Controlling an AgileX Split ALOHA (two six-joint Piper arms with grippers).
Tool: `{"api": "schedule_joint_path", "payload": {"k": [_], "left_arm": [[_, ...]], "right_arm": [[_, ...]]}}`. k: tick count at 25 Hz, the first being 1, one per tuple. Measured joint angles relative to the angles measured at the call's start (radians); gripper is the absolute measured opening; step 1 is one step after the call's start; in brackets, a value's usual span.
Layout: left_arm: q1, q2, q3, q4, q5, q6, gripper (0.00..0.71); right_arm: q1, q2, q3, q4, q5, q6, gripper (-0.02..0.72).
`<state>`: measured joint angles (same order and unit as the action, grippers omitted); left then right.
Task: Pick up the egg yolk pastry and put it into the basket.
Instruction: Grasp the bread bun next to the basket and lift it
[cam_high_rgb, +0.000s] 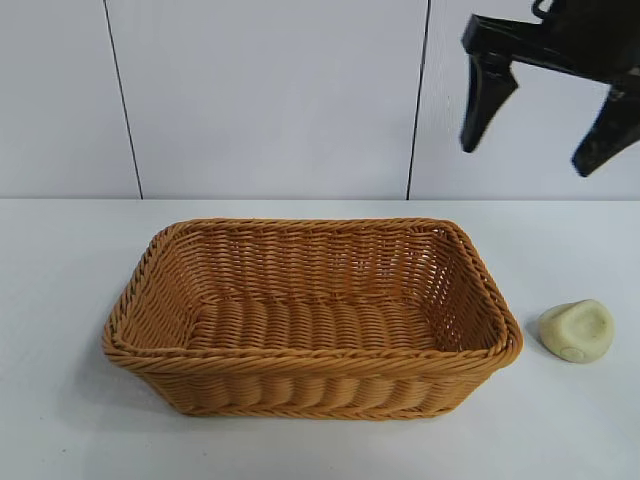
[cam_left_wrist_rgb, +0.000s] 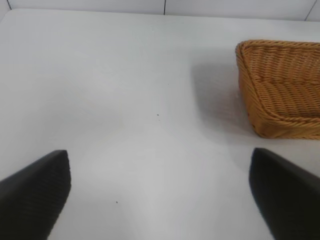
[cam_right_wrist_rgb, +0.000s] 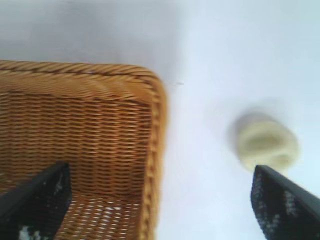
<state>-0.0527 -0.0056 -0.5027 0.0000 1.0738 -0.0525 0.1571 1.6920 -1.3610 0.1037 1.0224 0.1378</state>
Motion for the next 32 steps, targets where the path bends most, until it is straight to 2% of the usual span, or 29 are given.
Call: {"api": "schedule_joint_path", "payload": {"k": [6, 10, 19, 27, 28, 30, 32], "left_arm": [[0.000, 0.000, 0.000, 0.000, 0.000, 0.001, 0.695], [0.000, 0.000, 0.000, 0.000, 0.000, 0.001, 0.695], [0.000, 0.000, 0.000, 0.000, 0.000, 0.001, 0.695], [0.000, 0.000, 0.000, 0.000, 0.000, 0.001, 0.695], [0.000, 0.000, 0.000, 0.000, 0.000, 0.001, 0.695], [0.000, 0.000, 0.000, 0.000, 0.000, 0.001, 0.695], [0.000, 0.000, 0.000, 0.000, 0.000, 0.001, 0.695]], "right_arm": [[-0.099, 0.037, -0.001, -0.025, 0.016, 0.001, 0.695], [-0.103, 0.103, -0.001, -0.046, 0.028, -0.002, 0.695], [-0.103, 0.327, -0.001, -0.048, 0.020, -0.003, 0.695], [-0.103, 0.442, -0.001, -0.048, -0.016, -0.003, 0.695], [-0.103, 0.443, -0.002, -0.048, -0.026, -0.003, 0.682], [-0.103, 0.443, -0.002, -0.048, -0.033, -0.003, 0.589], [-0.103, 0.443, -0.002, -0.048, -0.034, -0.006, 0.428]]}}
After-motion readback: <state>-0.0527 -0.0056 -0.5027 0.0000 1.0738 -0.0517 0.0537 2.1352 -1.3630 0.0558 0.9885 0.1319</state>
